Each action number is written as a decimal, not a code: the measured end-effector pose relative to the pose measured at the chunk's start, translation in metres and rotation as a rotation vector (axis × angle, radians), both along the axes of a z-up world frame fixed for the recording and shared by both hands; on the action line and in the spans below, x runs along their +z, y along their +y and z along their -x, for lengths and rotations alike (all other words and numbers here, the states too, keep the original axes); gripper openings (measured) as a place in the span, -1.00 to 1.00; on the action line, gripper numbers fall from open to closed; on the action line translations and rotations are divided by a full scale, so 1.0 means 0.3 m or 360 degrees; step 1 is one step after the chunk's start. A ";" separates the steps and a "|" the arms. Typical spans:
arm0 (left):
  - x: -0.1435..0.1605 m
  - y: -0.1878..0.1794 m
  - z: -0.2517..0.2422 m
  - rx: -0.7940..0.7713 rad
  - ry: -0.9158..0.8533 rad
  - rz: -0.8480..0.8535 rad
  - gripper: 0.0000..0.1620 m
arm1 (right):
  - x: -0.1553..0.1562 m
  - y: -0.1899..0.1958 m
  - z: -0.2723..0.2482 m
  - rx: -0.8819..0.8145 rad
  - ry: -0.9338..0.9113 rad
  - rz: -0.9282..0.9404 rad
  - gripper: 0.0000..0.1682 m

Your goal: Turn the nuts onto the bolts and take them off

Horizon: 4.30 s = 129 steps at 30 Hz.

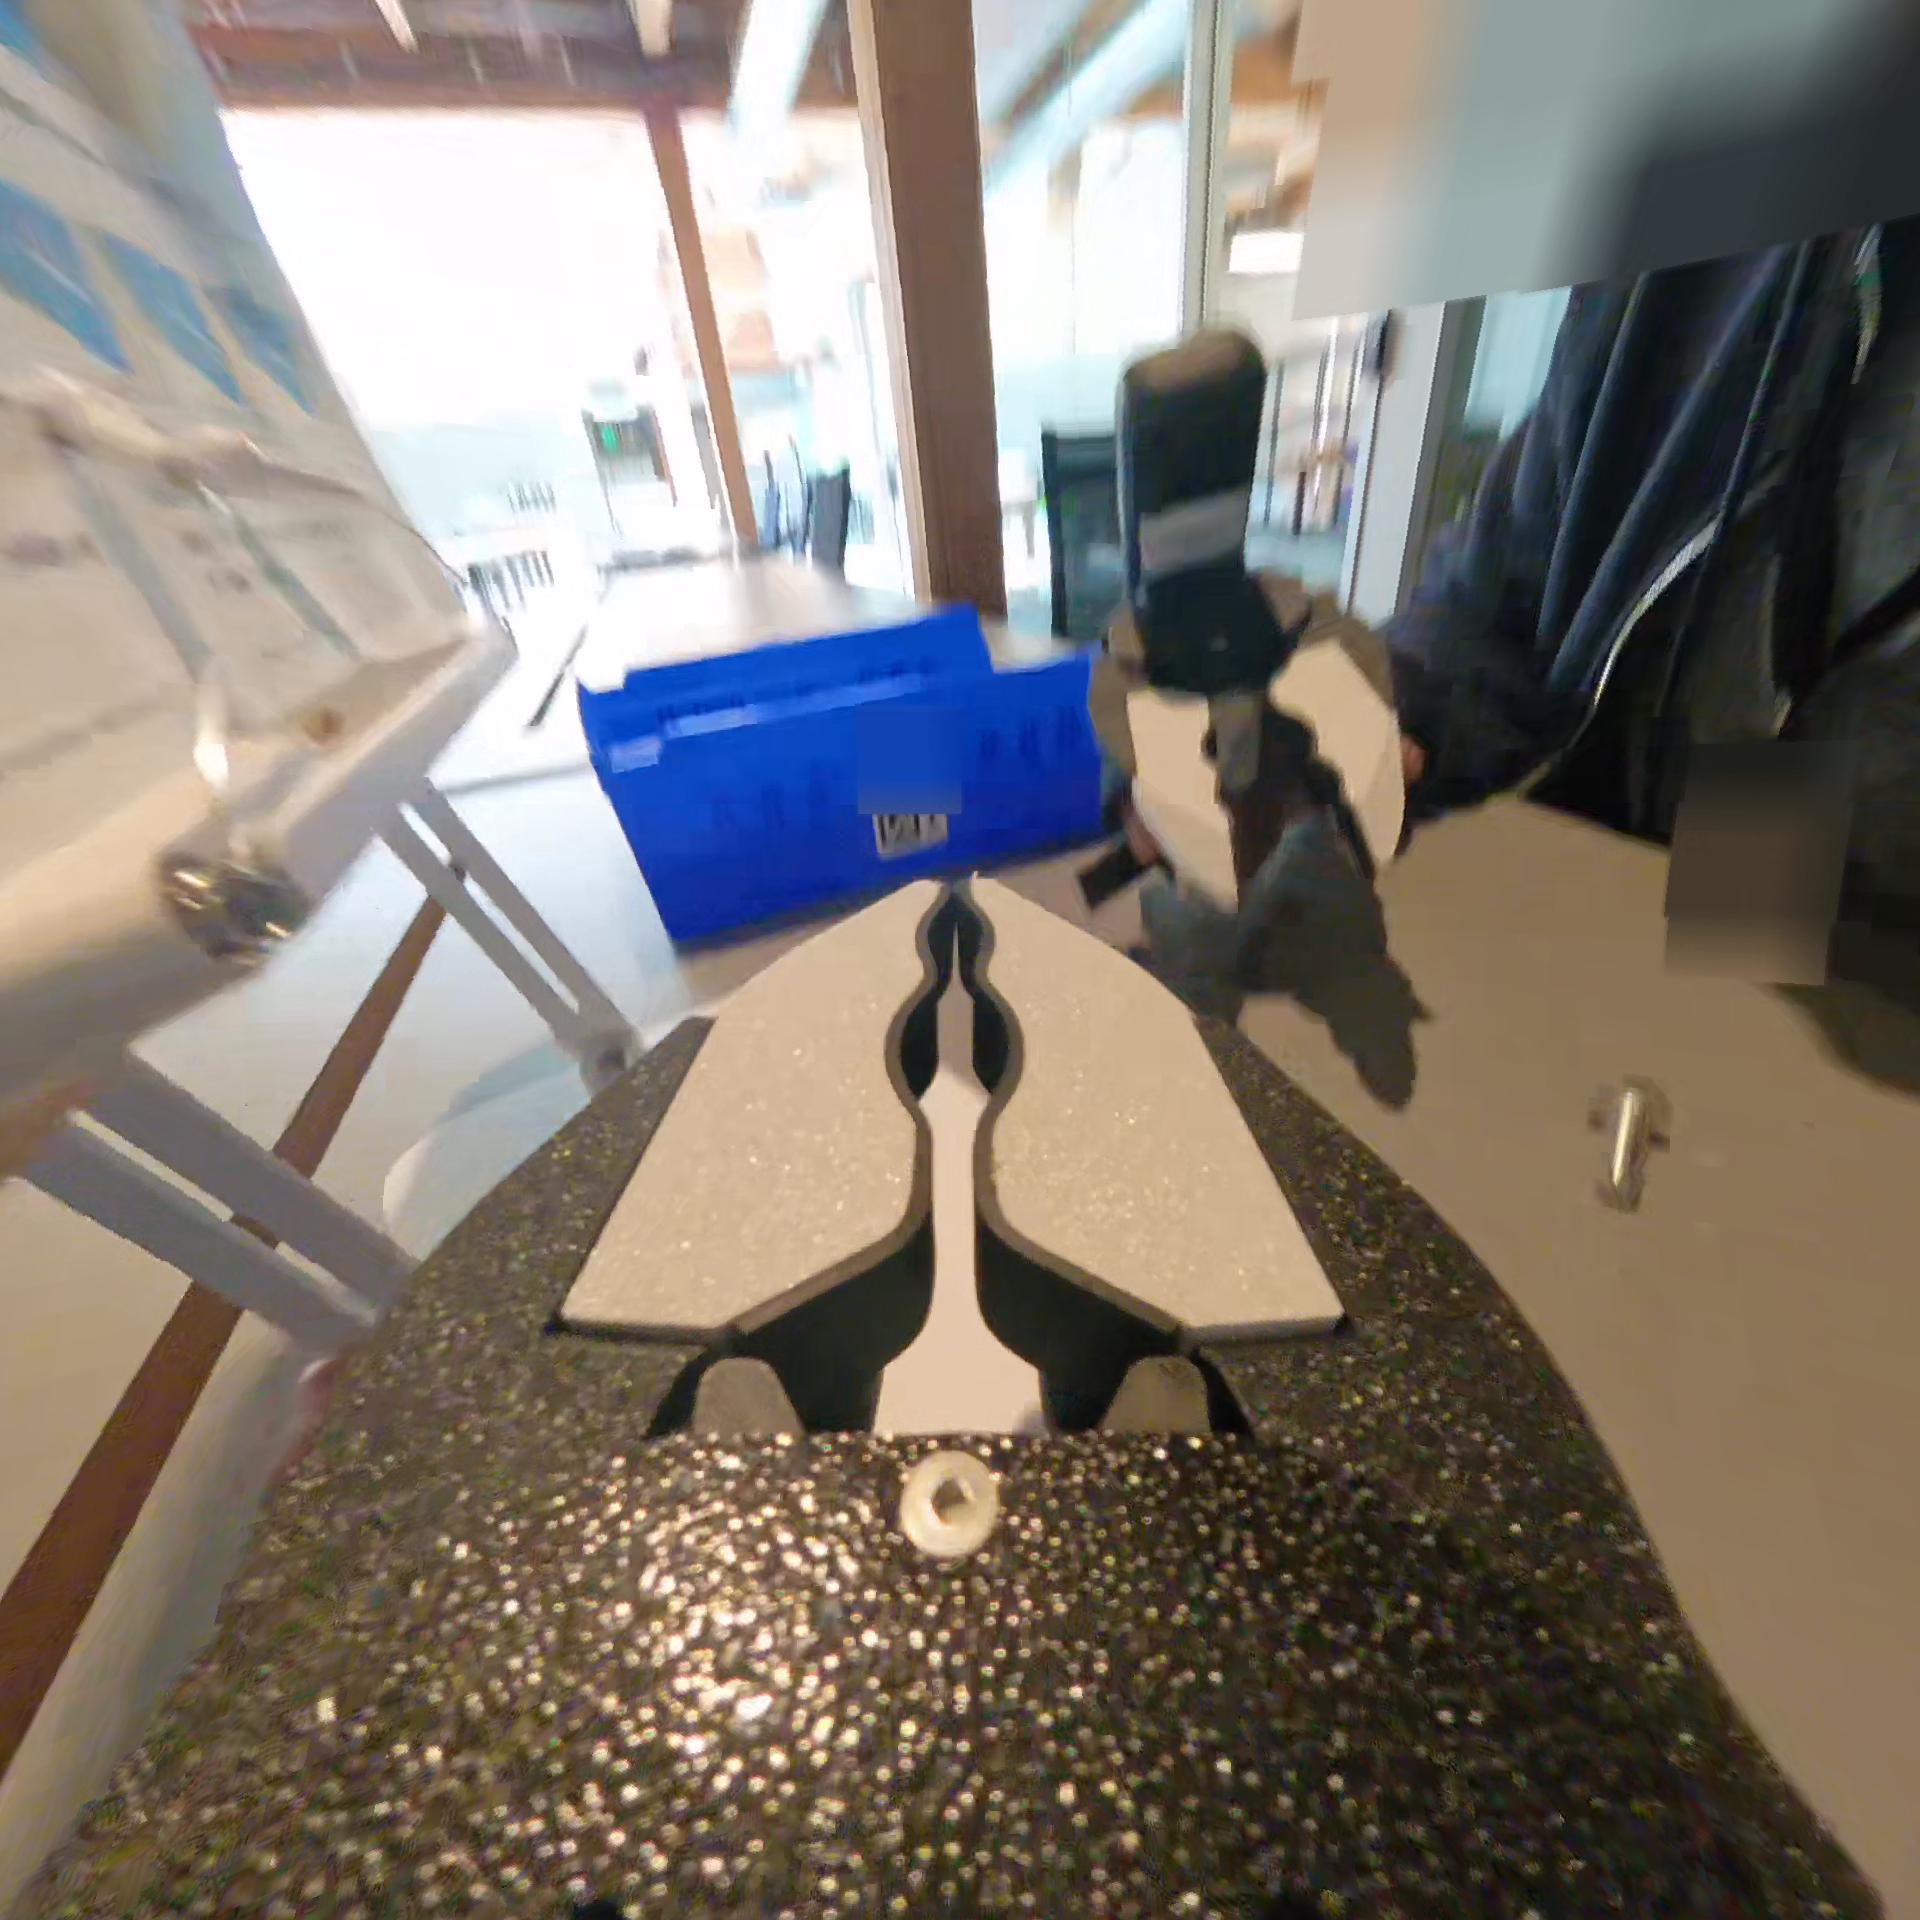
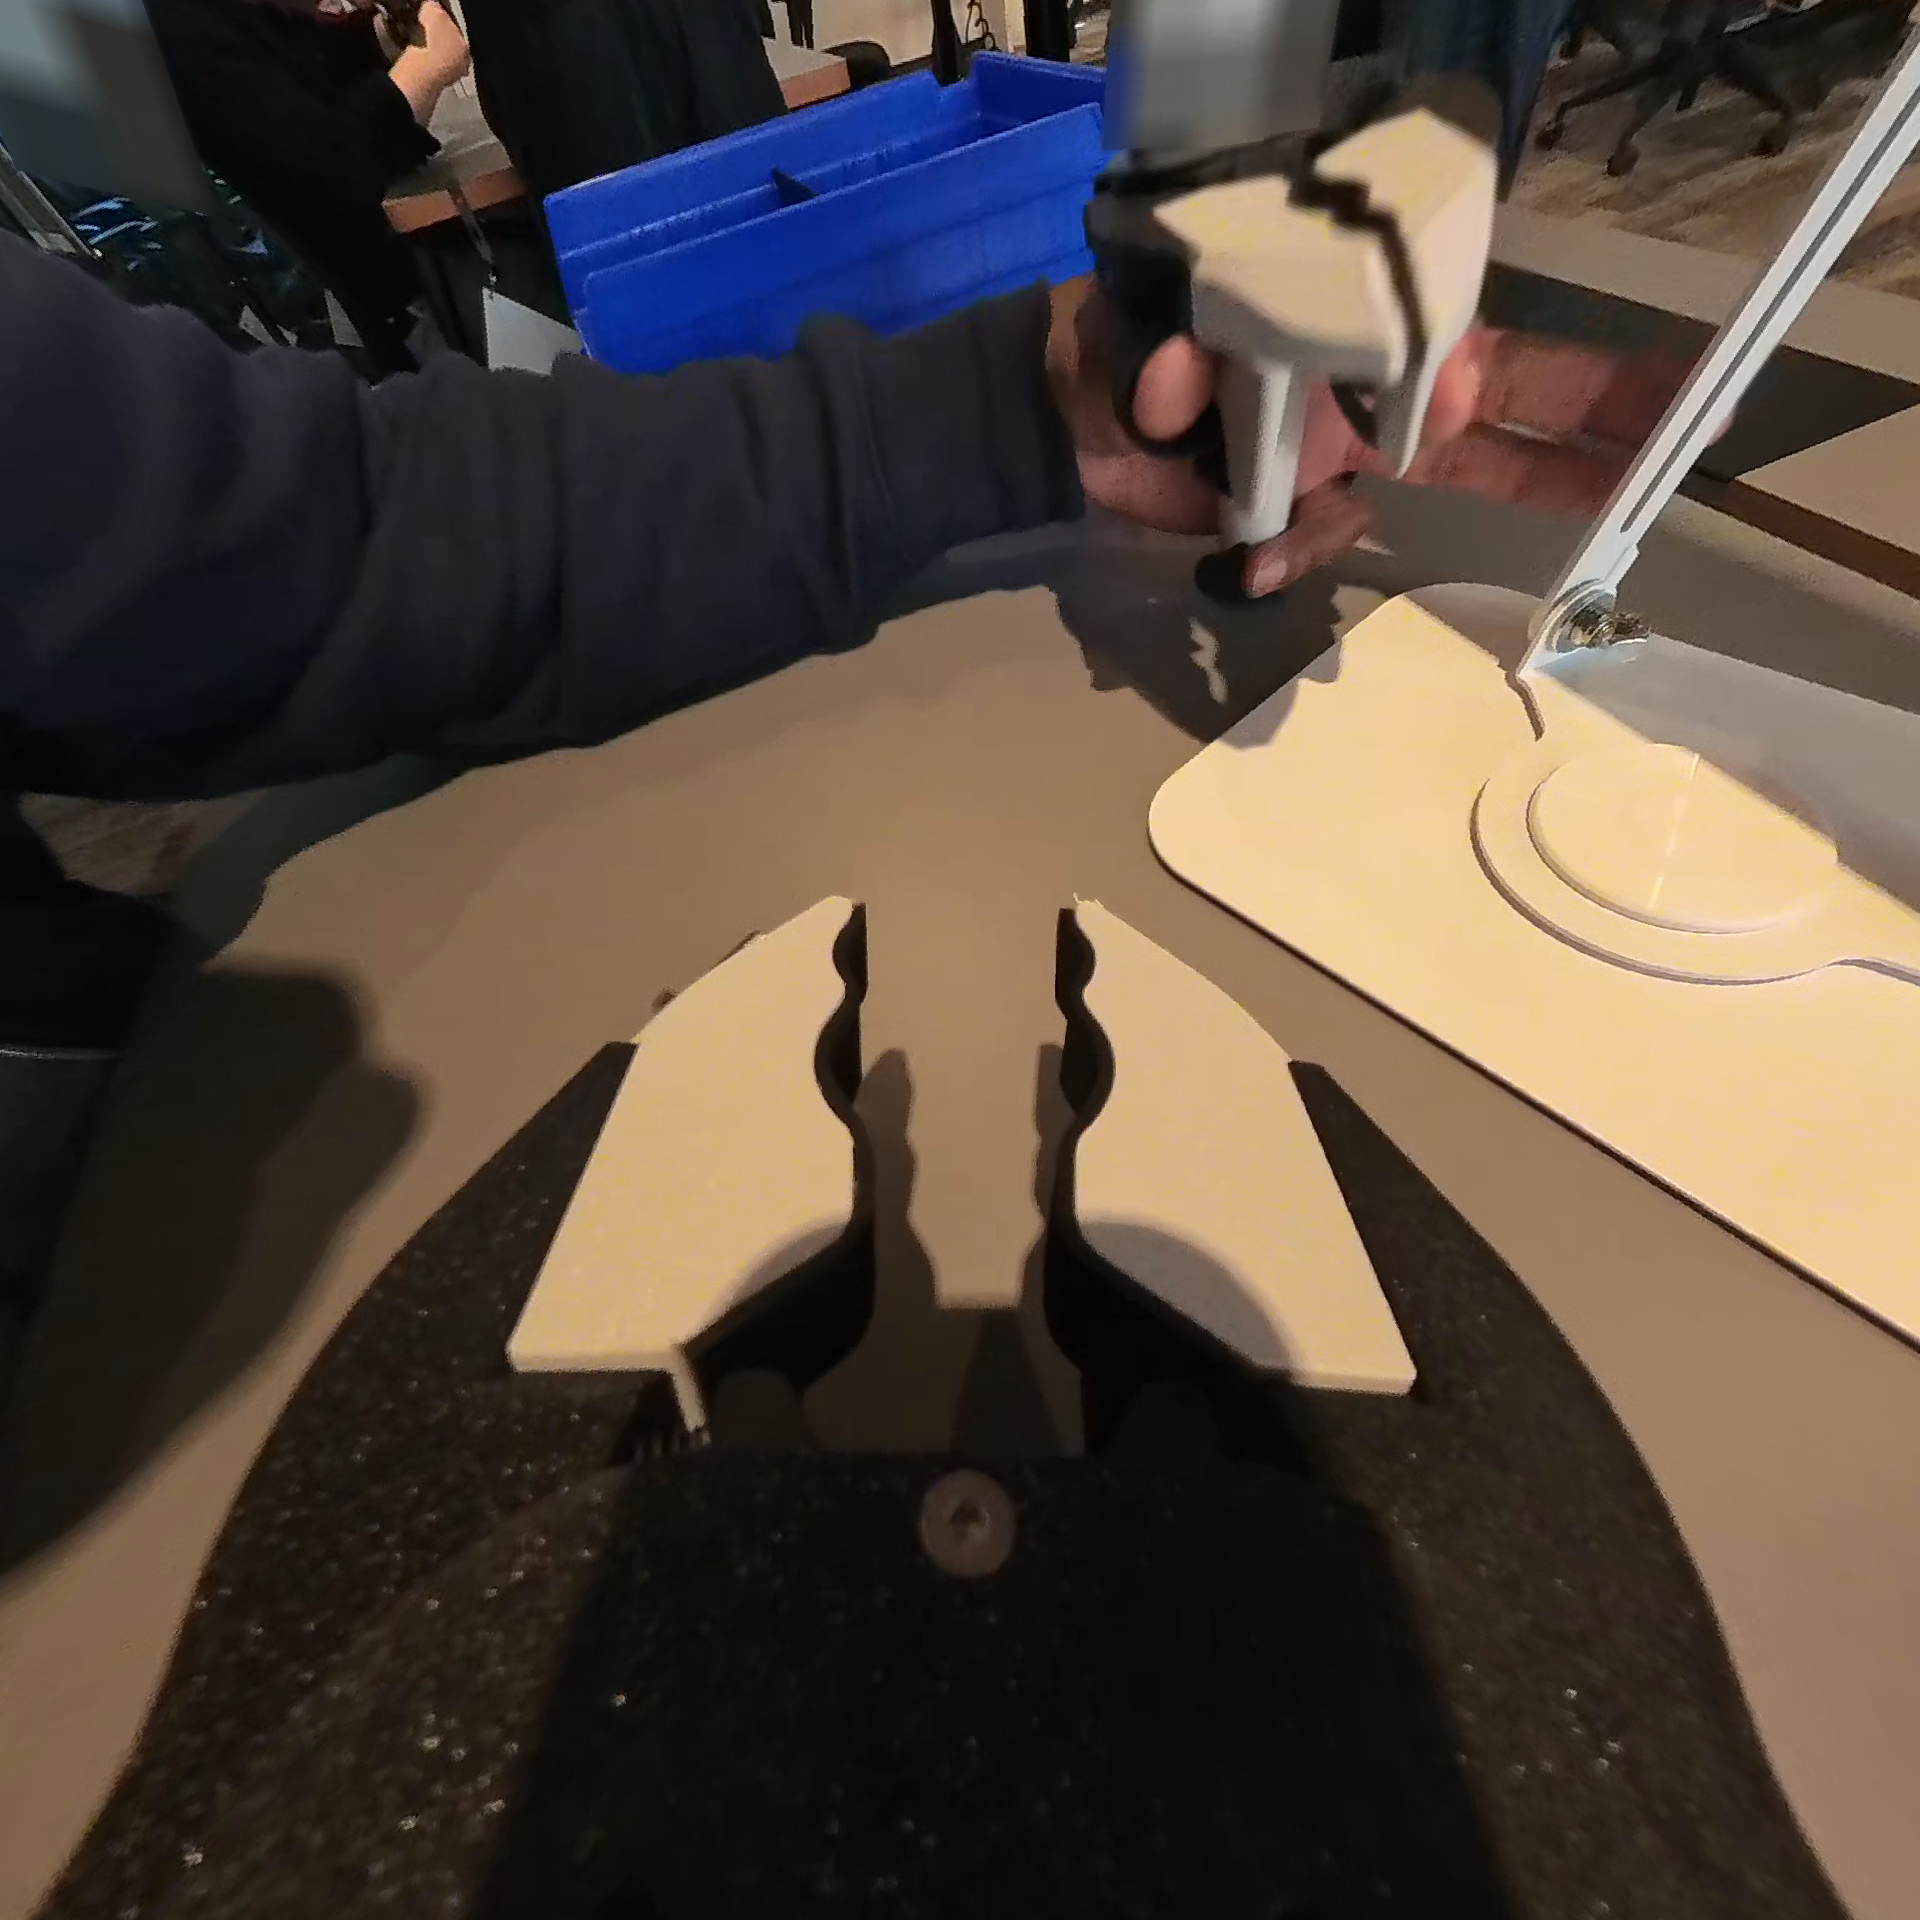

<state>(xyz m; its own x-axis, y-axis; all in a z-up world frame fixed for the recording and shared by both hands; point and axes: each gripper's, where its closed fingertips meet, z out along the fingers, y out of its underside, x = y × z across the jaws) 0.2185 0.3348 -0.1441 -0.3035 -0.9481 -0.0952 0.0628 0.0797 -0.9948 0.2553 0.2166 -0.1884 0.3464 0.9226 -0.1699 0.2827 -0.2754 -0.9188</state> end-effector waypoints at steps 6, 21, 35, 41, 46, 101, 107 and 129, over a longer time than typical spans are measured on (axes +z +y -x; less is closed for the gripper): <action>-0.164 -0.013 0.036 -0.0196 0.0625 -0.0153 -1.00 | 0.004 -0.009 -0.004 0.0019 0.0010 0.0012 -0.63; -0.296 -0.074 0.076 -0.0631 0.1202 0.0052 -1.00 | -0.005 -0.024 -0.004 0.0073 -0.0002 0.0068 -0.69; -0.321 -0.287 0.212 -0.0444 0.1364 -0.0019 -1.00 | 0.012 -0.039 0.012 0.0095 0.0010 0.0033 -0.70; -0.318 -0.435 0.268 -0.0430 0.1432 -0.0010 -1.00 | 0.023 -0.052 0.030 0.0113 0.0025 0.0014 -0.71; -0.255 -0.544 0.257 -0.0403 0.1344 -0.0062 -1.00 | 0.030 -0.063 0.043 0.0124 0.0017 -0.0015 -0.71; 0.222 -0.113 -0.065 0.0119 -0.0274 0.0168 -1.00 | 0.340 0.307 -0.119 -0.0236 0.0366 -0.0956 0.00; 0.300 0.018 0.014 0.0273 -0.0569 0.0071 -0.88 | 0.390 0.399 -0.139 -0.0410 0.0515 -0.1111 0.39; 0.328 0.022 0.027 0.0279 -0.0674 -0.0081 -1.00 | 0.505 0.581 -0.153 -0.0686 0.0730 -0.1287 0.73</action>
